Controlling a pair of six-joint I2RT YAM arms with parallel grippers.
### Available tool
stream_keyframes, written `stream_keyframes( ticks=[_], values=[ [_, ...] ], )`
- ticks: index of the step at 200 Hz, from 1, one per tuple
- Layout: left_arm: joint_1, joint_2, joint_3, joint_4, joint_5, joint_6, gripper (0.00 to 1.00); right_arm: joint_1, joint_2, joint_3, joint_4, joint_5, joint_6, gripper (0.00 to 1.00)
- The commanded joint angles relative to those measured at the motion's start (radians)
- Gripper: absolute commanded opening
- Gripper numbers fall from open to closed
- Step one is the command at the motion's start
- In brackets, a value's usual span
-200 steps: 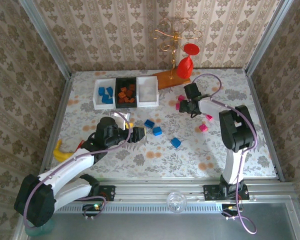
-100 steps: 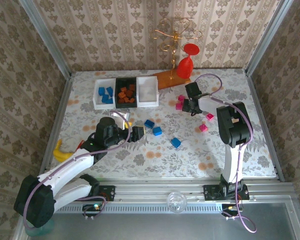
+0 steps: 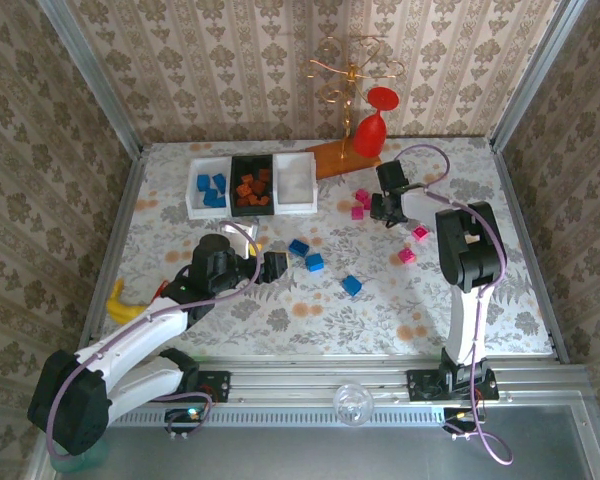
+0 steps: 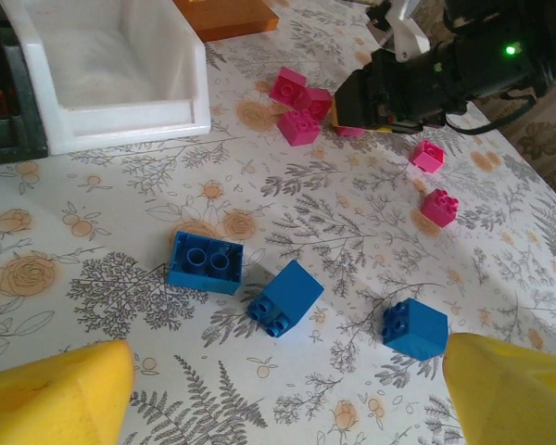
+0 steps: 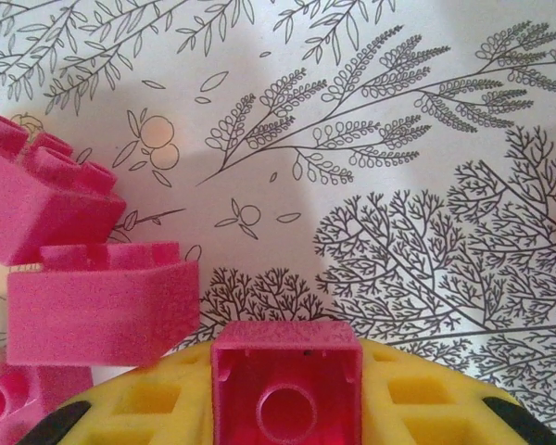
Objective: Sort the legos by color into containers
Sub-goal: Pick up the lego from the center of the table, then place the lego in the container.
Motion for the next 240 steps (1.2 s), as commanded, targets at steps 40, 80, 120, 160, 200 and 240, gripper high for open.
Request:
stream_keyframes(
  ticks=[40, 80, 120, 160, 200, 240],
  values=[
    [0.126, -0.104, 0.002, -0.031, -0.080, -0.037, 0.89, 0.193, -0.310, -0.218, 0.288, -0.154, -0.013, 0.29],
    [0.205, -0.115, 0.024, -0.044, -0.011, -0.050, 0.89, 0.299, -0.196, -0.077, 0.380, -0.191, -0.025, 0.28],
    [0.205, -0.130, 0.019, -0.058, 0.029, -0.057, 0.89, 0.318, 0.043, 0.208, 0.373, -0.201, -0.020, 0.28],
    [0.204, -0.153, 0.018, -0.093, 0.042, -0.051, 0.89, 0.316, 0.246, 0.489, 0.282, -0.168, -0.039, 0.30],
    [0.203, -0.148, 0.019, -0.104, 0.065, -0.042, 0.89, 0.307, 0.271, 0.622, 0.175, -0.156, -0.073, 0.52],
    [0.164, -0.101, 0.004, -0.046, 0.099, -0.030, 0.89, 0.301, 0.024, 0.334, 0.211, -0.128, -0.103, 0.64]
  ],
)
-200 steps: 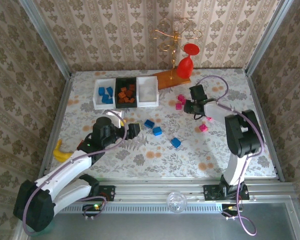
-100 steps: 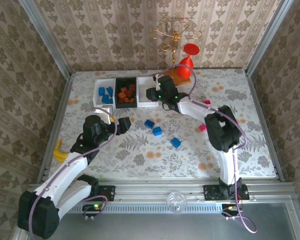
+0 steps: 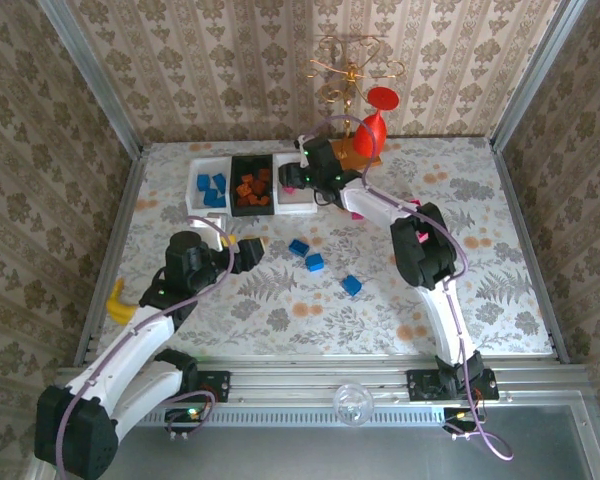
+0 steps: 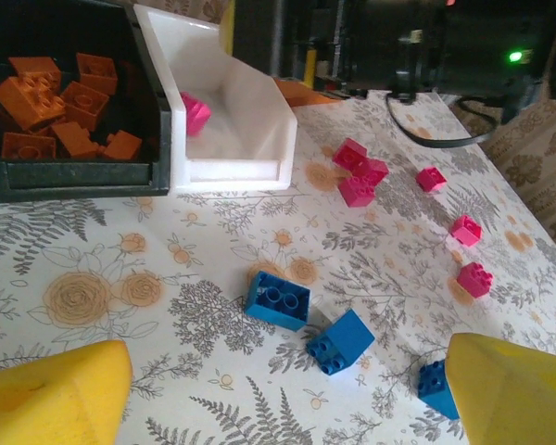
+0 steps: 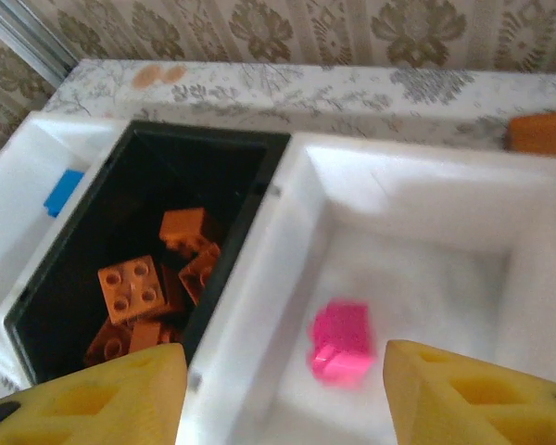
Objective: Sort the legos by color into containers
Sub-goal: Place the lego in the container, then pick up the lego from the top-center of the table.
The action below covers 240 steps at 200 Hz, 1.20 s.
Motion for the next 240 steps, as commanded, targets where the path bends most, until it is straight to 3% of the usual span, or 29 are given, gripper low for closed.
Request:
stream_keyframes(
  ticks=[1, 42, 73, 127, 194, 240],
  values=[
    [-0.032, 0.026, 0.004, 0.036, 0.040, 0.011, 0.89, -0.009, -0.185, -0.150, -0.012, 0.044, -0.032, 0.64],
    [-0.164, 0.123, 0.001, 0.170, 0.032, 0.052, 0.88, -0.030, -0.457, -0.560, -0.045, 0.197, -0.025, 0.72],
    [-0.241, 0.262, 0.044, 0.263, 0.068, 0.083, 0.88, -0.084, -0.485, -0.690, -0.097, 0.237, 0.002, 0.75],
    [-0.323, 0.428, 0.130, 0.296, 0.063, 0.105, 0.87, -0.162, -0.303, -0.585, -0.140, 0.209, 0.036, 0.73],
    [-0.331, 0.422, 0.121, 0.272, 0.013, 0.108, 0.87, -0.167, -0.142, -0.424, -0.178, 0.167, 0.033, 0.67],
    [-0.332, 0.424, 0.118, 0.269, 0.005, 0.110, 0.87, -0.168, -0.092, -0.366, -0.195, 0.149, 0.032, 0.57]
  ],
)
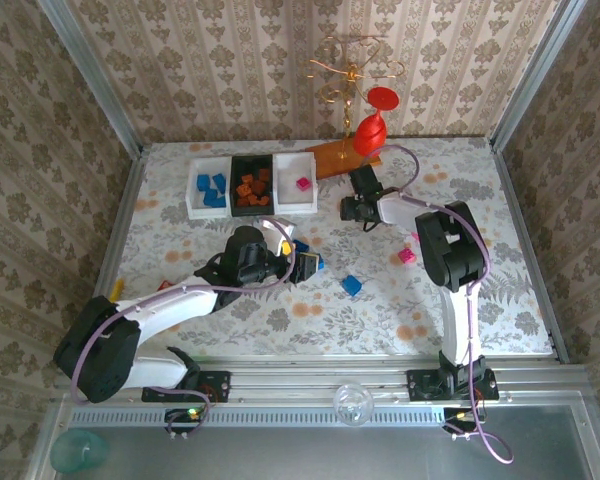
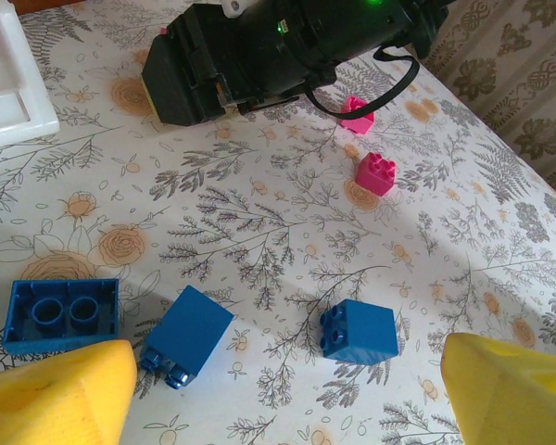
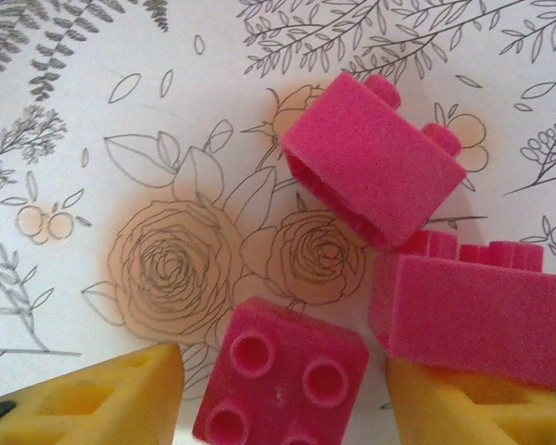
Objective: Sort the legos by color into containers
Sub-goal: Pick up the lego from the top-center of the table.
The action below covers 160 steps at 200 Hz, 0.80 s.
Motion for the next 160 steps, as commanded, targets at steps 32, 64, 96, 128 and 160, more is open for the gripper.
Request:
stream_keyframes(
  ticks=[32, 64, 96, 128, 160],
  values=[
    [-0.007, -0.007, 0.010, 0.005, -0.015, 0.026, 0.87, 0.000, 0.060, 0.067, -0.043, -0.050, 0.015, 0.51],
    [-0.004, -0.019, -0.001, 0.003, -0.027, 0.026, 0.87, 0.007, 0.061, 0.070, -0.040, -0.065, 0.024, 0.41],
    [0.000, -0.048, -0.016, -0.033, -0.082, 0.032, 0.87, 0.018, -0.025, 0.011, -0.003, -0.078, 0.022, 0.34],
    [0.064, -0.105, -0.058, -0.050, -0.148, -0.006, 0.87, 0.051, -0.168, -0.065, 0.100, -0.154, 0.037, 0.32],
    [0.173, -0.190, -0.111, -0.045, -0.132, -0.059, 0.88, 0.108, -0.200, -0.028, 0.169, -0.198, 0.053, 0.31]
  ],
)
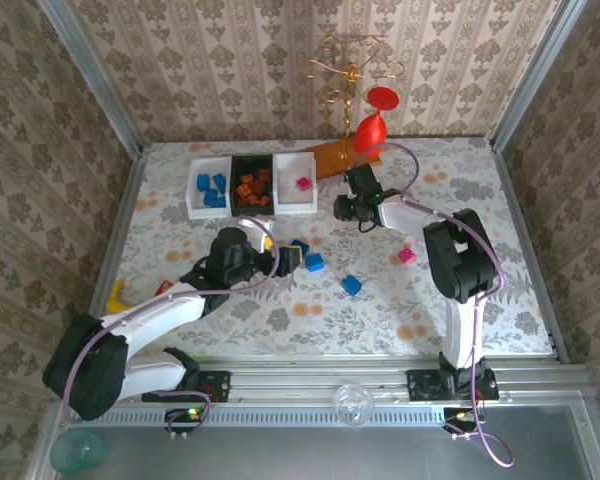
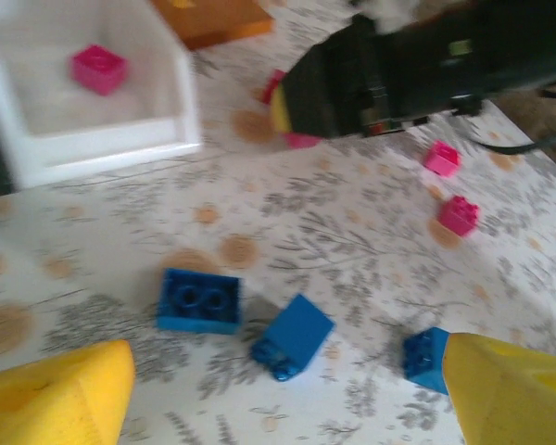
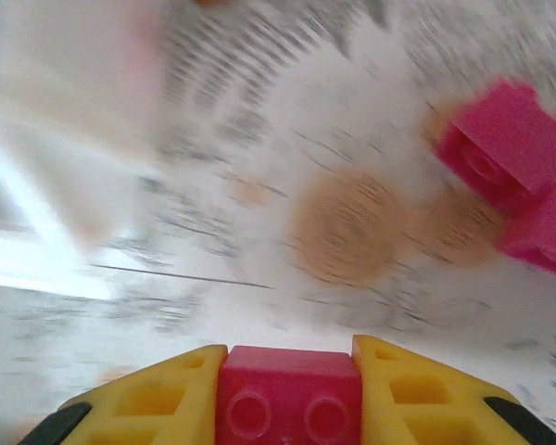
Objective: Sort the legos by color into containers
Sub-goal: Pick up the lego from the top-center of the table, then place the lego in the container, then pick up the lego from the top-center of the table.
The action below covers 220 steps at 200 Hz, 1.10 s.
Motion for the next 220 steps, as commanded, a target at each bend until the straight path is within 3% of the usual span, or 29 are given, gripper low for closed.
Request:
stream_keyframes(
  ticks=[1, 84, 114, 131, 172, 220],
  values=[
    [0.061, -0.066, -0.036, -0.018, -0.020, -0.047, 0.88, 0.044, -0.054, 0.043, 0.099, -0.064, 0.024, 0.31],
    [0.108, -0.225, -0.075, -0.125, -0.027, -0.058, 0.88, 0.094, 0.303, 0.542, 0.042, -0.084, 0.050, 0.32],
    [0.107, -0.240, -0.083, -0.128, -0.012, -0.065, 0.88, 0.094, 0.435, 0.751, -0.069, -0.095, 0.039, 0.37],
    [0.105, -0.237, -0.084, -0.127, 0.001, -0.064, 0.88, 0.093, 0.456, 0.808, -0.113, -0.083, 0.023, 0.45],
    [0.104, -0.221, -0.082, -0.111, 0.025, -0.065, 0.88, 0.084, 0.343, 0.733, -0.124, -0.080, -0.016, 0.62],
    [0.077, -0.191, -0.064, -0.077, 0.054, -0.059, 0.88, 0.070, 0.012, 0.322, -0.018, -0.066, -0.068, 0.71]
  ],
)
